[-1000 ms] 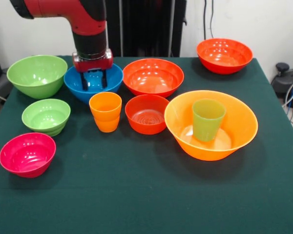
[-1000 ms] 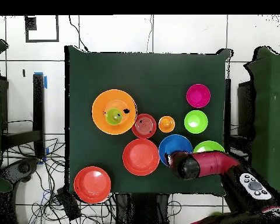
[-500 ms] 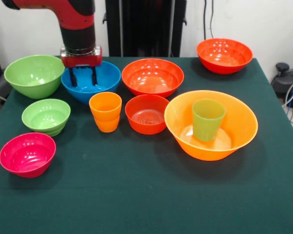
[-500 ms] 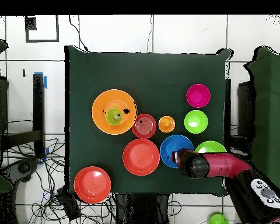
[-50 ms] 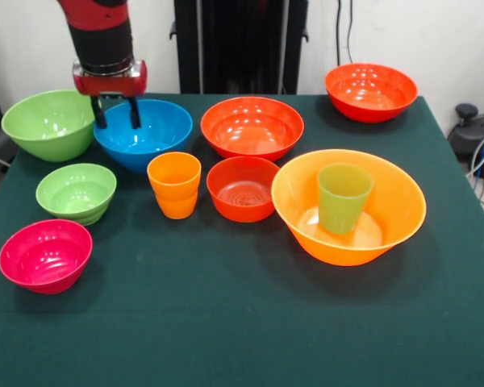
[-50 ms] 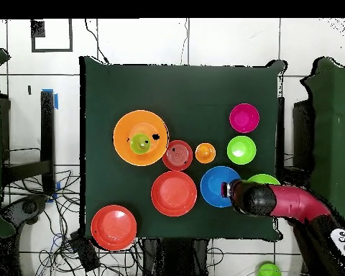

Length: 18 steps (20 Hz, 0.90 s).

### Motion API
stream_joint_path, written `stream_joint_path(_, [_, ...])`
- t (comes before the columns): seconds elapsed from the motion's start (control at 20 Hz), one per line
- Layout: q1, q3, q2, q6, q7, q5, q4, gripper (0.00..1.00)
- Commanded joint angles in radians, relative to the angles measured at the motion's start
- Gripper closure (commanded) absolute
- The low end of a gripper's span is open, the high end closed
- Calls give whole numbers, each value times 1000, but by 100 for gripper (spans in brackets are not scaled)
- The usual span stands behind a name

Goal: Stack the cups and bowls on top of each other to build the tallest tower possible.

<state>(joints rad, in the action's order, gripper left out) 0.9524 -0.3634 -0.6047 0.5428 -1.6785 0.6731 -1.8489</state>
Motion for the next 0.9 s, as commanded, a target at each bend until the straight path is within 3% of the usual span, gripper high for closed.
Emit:
stream_joint_path(0.05, [5, -137, -3, 153, 206, -45, 99, 0])
stream_joint_path(0.55, [-8, -152, -73, 189, 156, -37, 84, 0])
stream_joint_path(0.8, [25, -226, -69, 246, 259, -55, 161, 0])
stream_joint_path(0.9, [11, -235, -77, 323, 281, -66, 201, 0])
